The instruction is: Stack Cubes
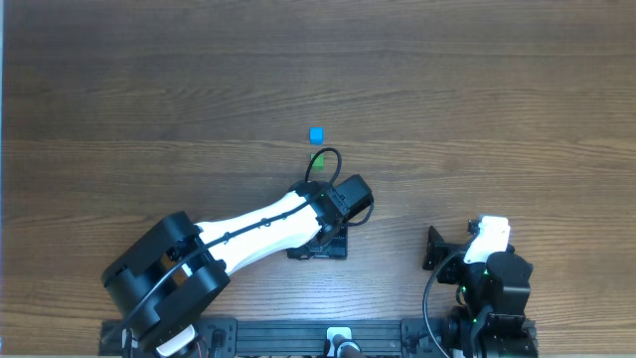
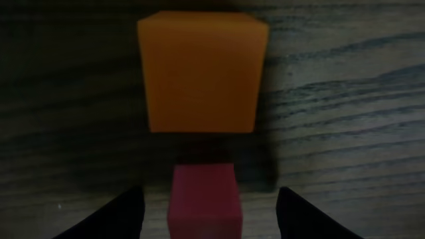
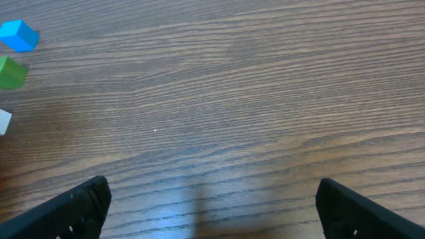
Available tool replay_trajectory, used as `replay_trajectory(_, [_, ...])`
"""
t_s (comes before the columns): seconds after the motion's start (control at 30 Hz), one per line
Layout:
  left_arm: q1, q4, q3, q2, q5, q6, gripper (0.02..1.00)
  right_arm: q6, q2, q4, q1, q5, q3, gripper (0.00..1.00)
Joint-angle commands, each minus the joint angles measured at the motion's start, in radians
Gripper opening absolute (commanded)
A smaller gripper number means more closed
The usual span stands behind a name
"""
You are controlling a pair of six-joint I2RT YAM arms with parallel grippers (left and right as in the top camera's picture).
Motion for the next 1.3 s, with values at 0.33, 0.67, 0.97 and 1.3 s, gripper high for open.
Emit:
replay_trajectory(0.33, [-0.001, -0.003, -0.004, 0.01, -0.008, -0.023, 0.404, -0.005, -0.009, 0.0, -0.006, -0.004, -0.003, 0.993])
replay_trajectory(0.67, [-0.001, -0.007, -0.004, 0.01, -0.013, -0.023, 0.257, -0.005, -0.009, 0.0, -0.006, -0.004, -0.003, 0.991])
replay_trajectory(0.97, [0.005, -0.021, 0.008, 0.01, -0.013, -0.023, 0.04, -0.005, -0.009, 0.0, -0.006, -0.004, -0.003, 0.993])
replay_trajectory(1.3, [0.032, -0.262, 0.229, 0.007, -0.118, 0.026, 0.04, -0.005, -0.009, 0.0, -0.006, -0.004, -0.003, 0.991])
